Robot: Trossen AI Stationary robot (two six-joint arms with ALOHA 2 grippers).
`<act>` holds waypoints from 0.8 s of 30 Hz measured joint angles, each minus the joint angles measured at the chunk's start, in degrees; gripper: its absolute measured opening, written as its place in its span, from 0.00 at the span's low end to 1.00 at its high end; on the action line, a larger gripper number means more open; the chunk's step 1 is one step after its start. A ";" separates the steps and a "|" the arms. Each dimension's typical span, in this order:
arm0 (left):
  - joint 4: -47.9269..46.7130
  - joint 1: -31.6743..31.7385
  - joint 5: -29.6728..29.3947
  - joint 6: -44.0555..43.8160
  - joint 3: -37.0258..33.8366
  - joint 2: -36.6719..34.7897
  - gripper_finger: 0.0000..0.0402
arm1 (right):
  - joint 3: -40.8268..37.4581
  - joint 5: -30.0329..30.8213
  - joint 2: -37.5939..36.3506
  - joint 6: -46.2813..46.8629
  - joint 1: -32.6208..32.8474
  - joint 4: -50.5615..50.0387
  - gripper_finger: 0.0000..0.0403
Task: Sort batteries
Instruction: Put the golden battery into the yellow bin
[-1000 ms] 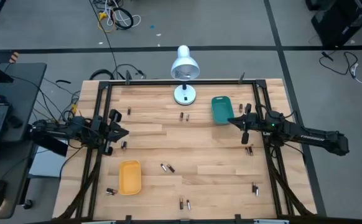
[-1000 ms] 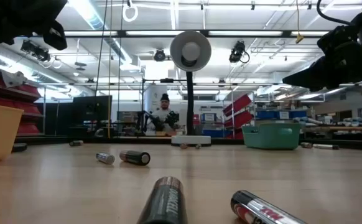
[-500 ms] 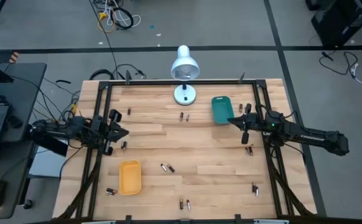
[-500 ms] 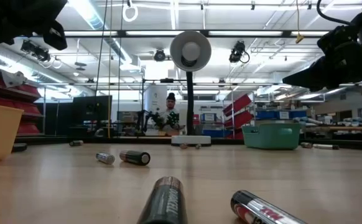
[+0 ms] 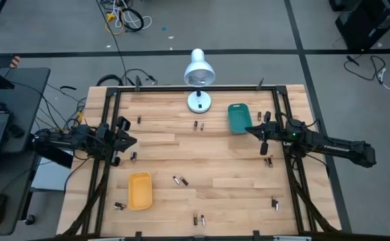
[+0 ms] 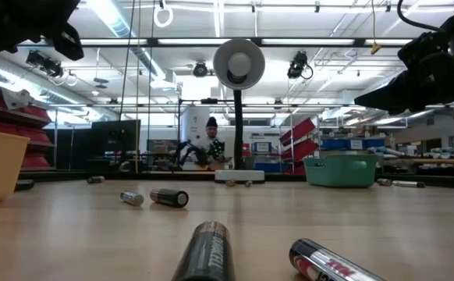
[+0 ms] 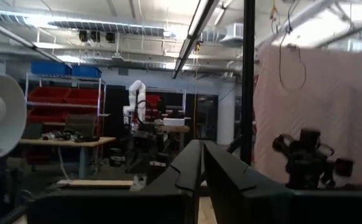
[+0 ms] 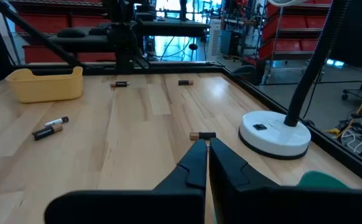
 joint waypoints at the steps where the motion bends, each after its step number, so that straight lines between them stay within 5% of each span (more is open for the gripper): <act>1: 1.15 0.00 -0.05 0.03 0.00 0.02 0.09 | -0.01 0.01 -0.01 0.00 0.00 0.00 0.02; 7: 5.86 0.09 -2.29 -1.13 0.00 -0.02 0.09 | 0.01 0.00 0.01 0.01 0.00 0.00 0.02; 11: 2.46 0.14 -13.56 -6.69 0.02 -0.01 0.09 | -0.01 -0.01 0.01 0.00 0.02 0.00 0.02; 15: 0.60 0.11 -18.69 -15.51 0.02 -0.04 0.09 | 0.01 0.29 0.01 -1.28 0.01 -0.02 0.02; 20: 4.23 0.10 -19.13 -18.51 0.01 -0.04 0.09 | -0.01 9.23 0.01 -2.83 -0.04 1.07 0.02; 24: 5.38 0.13 -30.89 -21.34 0.00 0.18 0.09 | -0.01 17.09 0.02 -1.78 -0.03 3.54 0.02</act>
